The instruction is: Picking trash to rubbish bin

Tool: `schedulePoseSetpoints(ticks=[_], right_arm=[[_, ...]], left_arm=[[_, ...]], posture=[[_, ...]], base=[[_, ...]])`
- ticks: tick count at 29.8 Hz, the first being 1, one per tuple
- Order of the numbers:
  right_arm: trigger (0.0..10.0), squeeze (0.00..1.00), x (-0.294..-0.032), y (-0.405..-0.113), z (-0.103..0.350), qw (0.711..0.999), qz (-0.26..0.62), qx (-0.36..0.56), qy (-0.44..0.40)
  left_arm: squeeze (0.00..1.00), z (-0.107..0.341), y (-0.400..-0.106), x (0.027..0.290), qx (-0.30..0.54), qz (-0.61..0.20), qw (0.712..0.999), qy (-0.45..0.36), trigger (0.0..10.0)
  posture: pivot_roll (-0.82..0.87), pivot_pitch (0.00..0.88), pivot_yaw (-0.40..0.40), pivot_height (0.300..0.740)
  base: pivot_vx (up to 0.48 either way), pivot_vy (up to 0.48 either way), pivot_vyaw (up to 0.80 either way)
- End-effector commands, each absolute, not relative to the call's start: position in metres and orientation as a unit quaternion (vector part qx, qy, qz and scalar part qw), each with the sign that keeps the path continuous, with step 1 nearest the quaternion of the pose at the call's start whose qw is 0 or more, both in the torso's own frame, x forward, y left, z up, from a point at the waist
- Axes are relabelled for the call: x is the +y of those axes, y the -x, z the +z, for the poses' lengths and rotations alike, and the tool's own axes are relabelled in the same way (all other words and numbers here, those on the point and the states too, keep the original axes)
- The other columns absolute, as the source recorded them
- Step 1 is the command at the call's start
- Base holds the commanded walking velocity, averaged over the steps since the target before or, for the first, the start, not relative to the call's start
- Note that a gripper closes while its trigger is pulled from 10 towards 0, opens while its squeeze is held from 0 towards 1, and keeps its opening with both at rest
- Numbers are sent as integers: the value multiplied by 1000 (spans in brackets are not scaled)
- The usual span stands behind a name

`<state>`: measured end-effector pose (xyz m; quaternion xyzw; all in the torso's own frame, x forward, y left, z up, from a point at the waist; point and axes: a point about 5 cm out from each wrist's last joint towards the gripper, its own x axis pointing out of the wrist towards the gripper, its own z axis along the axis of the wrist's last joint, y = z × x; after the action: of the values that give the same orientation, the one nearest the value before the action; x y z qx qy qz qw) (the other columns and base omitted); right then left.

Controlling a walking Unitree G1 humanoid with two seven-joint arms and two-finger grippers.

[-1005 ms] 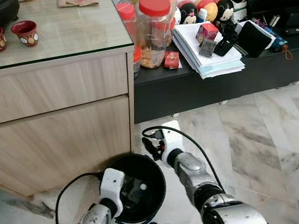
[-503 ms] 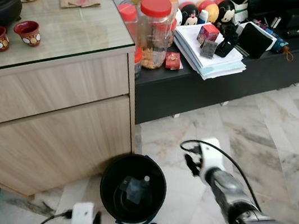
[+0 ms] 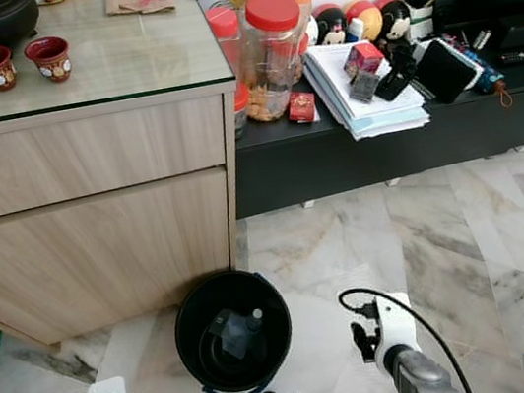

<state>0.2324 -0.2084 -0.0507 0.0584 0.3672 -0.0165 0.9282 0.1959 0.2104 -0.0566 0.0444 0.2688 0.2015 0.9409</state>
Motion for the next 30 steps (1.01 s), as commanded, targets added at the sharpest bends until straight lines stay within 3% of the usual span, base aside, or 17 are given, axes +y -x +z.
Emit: schedulePoseSetpoints(ticks=[1, 12, 19, 30], right_arm=[[10000, 0, -212, -220, -58, 920, -22, 389, -48], [10000, 0, -214, -208, -65, 913, -24, 405, -42], [10000, 0, -217, -203, -68, 910, -34, 410, -47], [10000, 0, -219, -204, -66, 912, -42, 405, -49]], left_arm=[[0, -60, -184, 217, 274, 240, 931, -37, 10000], [0, -59, -184, 225, 270, 254, 928, -47, 10000], [0, -75, -171, 201, 336, 182, 923, -38, 10000], [0, -81, -162, 191, 352, 162, 921, -31, 10000]], posture=[[99, 207, -185, 740], [98, 214, -187, 740], [90, 217, -184, 740], [88, 219, -187, 740]], base=[[0, 0, 0], [0, 0, 0], [0, 0, 0], [-209, 0, 0]])
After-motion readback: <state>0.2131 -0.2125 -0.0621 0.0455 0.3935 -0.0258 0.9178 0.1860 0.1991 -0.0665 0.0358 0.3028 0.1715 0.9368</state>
